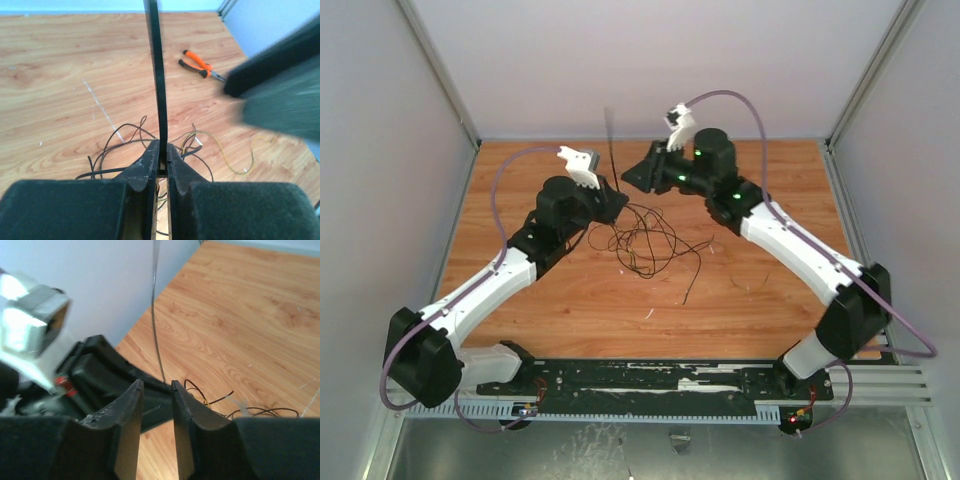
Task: Zip-tie the wires
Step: Adjust the cable at the center of the board, then place the cable at the center of the board.
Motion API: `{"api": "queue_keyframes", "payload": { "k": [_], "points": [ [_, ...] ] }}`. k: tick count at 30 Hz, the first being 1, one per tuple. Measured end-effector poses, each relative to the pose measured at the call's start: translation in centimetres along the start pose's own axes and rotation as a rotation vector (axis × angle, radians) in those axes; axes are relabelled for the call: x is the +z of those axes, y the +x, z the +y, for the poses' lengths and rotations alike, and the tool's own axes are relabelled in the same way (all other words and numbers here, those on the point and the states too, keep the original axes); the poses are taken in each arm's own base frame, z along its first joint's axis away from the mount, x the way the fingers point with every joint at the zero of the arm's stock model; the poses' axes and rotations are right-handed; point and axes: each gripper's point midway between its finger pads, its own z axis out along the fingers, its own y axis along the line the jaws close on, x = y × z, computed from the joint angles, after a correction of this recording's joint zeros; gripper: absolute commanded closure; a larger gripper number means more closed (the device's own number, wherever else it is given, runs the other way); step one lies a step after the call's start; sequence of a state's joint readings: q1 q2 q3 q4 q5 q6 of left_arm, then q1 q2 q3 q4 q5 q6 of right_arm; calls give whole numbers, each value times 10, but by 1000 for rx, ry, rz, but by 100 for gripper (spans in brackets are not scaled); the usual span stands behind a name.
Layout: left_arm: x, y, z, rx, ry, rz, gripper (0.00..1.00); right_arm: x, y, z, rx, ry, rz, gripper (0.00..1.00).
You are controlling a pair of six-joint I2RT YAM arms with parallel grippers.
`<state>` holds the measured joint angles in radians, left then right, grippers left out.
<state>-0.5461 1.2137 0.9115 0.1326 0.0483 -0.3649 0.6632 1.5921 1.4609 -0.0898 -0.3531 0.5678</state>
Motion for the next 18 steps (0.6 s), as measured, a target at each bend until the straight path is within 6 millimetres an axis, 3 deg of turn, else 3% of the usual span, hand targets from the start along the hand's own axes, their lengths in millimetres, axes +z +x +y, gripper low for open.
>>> {"api": "queue_keyframes", "payload": {
  "k": [6, 11, 14, 18],
  "points": [
    [3, 11, 0, 5, -31, 81, 100, -72, -49, -1, -44, 35, -173, 44],
    [10, 10, -23, 40, -10, 118, 100, -138, -74, -31, -63, 178, -301, 41],
    [11, -10, -49, 60, 29, 100, 100, -175, -79, -55, -78, 313, -352, 40],
    [3, -63, -92, 75, 101, 17, 100, -214, -82, -75, -101, 450, -398, 40]
  ]
}}
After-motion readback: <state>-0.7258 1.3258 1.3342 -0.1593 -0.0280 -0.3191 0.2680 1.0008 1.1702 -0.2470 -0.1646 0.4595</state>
